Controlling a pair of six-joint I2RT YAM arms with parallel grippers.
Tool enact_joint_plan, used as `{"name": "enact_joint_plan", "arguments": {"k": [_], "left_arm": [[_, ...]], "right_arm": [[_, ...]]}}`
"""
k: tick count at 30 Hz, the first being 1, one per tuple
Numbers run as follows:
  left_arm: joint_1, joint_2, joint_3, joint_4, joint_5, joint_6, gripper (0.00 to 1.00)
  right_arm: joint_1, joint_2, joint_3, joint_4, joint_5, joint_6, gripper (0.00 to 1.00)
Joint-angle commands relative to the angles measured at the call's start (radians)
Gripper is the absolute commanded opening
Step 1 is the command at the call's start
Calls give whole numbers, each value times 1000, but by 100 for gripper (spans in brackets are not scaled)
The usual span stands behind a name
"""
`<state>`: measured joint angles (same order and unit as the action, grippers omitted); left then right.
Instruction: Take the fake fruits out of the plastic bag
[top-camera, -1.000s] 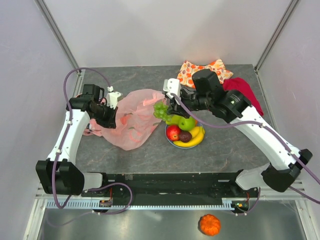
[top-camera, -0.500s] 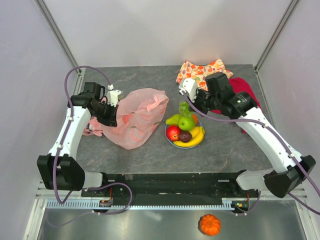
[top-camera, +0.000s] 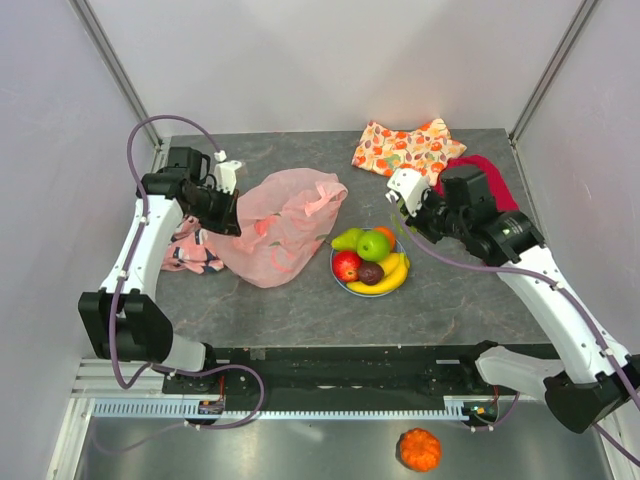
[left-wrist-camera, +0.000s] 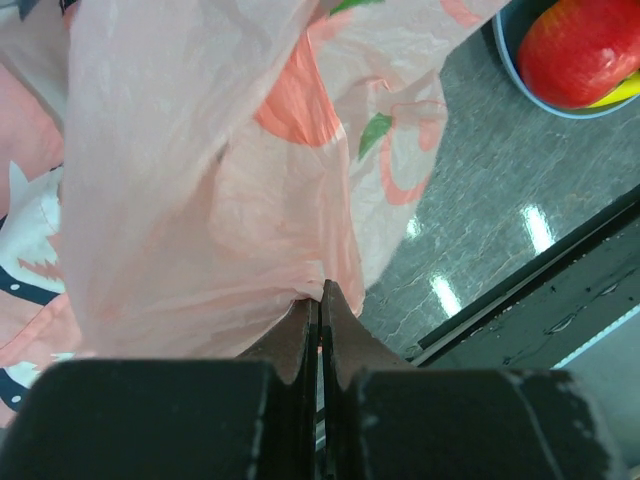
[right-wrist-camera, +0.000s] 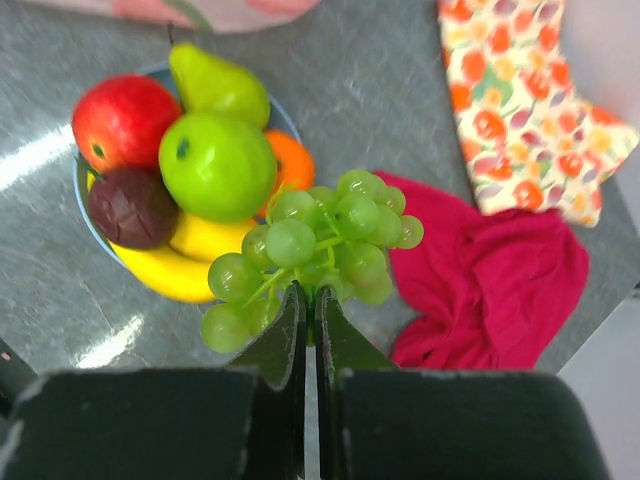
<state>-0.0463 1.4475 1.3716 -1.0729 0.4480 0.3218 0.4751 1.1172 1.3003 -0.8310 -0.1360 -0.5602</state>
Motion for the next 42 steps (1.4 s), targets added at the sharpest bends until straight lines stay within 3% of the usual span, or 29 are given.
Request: {"name": "enact_joint_plan", "arguments": {"k": [1, 20, 38, 39, 42], "left_arm": [[0, -15, 40, 22, 40, -46, 2], [0, -68, 17, 7, 15, -17, 2], [0, -65, 12, 7, -2, -12, 2], [2, -65, 12, 7, -3, -10, 2], [2, -59, 14, 8, -2, -13, 2]], "right_arm": [[-24, -11, -81, 59, 71, -21, 0], [-41, 24, -297, 250, -13, -17, 0], [65, -26, -355, 191, -68, -109, 1], [71, -30, -357, 175, -76, -112, 2], [95, -23, -349, 115, -89, -122, 32]]}}
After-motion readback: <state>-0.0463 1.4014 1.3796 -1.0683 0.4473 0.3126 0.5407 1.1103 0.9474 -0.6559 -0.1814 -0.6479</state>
